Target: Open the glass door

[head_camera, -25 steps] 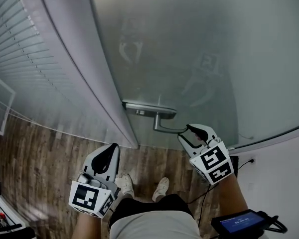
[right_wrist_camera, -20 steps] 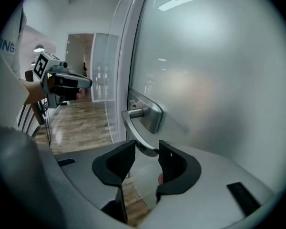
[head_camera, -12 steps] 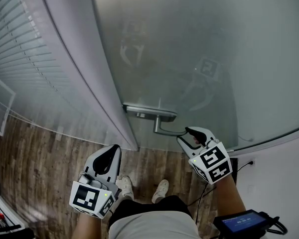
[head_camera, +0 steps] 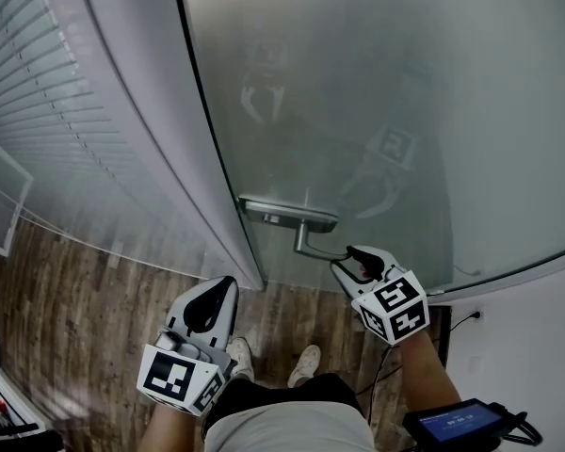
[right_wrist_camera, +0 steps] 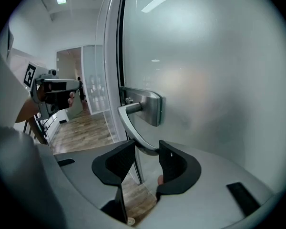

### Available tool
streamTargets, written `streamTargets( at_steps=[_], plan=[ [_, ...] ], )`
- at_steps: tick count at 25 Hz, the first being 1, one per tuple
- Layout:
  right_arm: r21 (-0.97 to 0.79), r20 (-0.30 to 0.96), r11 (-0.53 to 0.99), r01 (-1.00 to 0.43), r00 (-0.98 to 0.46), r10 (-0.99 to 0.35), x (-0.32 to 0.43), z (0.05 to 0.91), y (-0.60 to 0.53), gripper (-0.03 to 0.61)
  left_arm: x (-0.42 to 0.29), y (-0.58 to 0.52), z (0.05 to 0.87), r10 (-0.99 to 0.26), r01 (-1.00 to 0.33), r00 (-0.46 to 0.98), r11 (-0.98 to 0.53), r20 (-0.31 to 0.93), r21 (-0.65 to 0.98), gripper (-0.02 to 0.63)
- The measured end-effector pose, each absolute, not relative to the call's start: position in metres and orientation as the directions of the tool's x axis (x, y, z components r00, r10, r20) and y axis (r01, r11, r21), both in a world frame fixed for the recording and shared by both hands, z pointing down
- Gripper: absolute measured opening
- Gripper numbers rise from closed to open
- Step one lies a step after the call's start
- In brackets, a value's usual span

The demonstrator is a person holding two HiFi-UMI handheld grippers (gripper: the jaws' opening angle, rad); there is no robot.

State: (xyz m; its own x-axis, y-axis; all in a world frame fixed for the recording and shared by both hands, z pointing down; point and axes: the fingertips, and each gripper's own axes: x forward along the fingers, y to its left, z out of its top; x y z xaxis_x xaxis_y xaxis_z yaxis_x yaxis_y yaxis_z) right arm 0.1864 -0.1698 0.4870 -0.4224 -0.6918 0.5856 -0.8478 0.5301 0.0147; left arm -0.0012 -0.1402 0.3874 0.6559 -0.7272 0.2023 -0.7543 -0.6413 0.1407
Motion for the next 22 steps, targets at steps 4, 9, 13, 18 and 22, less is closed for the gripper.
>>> streamTargets(
  at_steps=[4, 9, 13, 18, 22],
  plan=[
    [-0.014, 0.562, 0.507, -0.862, -0.426, -0.709, 0.186, 0.487, -0.18, 0.155, 0.001, -0.141, 0.385, -0.723, -0.748, 0.663, -0.644, 0.193, 0.157, -0.002],
    [-0.008, 0.548, 0.492, -0.87, -0.416, -0.726, 0.19, 0.481, -0.194, 0.155, 0.005, -0.144, 0.382, -0.723, -0.748, 0.664, -0.645, 0.189, 0.159, -0.002],
    [-0.015, 0.558, 0.498, -0.867, -0.42, -0.716, 0.195, 0.481, -0.2, 0.155, 0.007, -0.142, 0.38, -0.727, -0.749, 0.662, -0.643, 0.184, 0.158, -0.002],
    [0.037, 0.547, 0.501, -0.865, -0.402, -0.735, 0.201, 0.466, -0.211, 0.155, 0.008, -0.142, 0.376, -0.732, -0.751, 0.66, -0.64, 0.171, 0.159, -0.002],
    [0.061, 0.528, 0.499, -0.864, -0.396, -0.751, 0.206, 0.456, -0.22, 0.153, 0.006, -0.143, 0.373, -0.738, -0.756, 0.655, -0.635, 0.163, 0.159, -0.002]
  ],
)
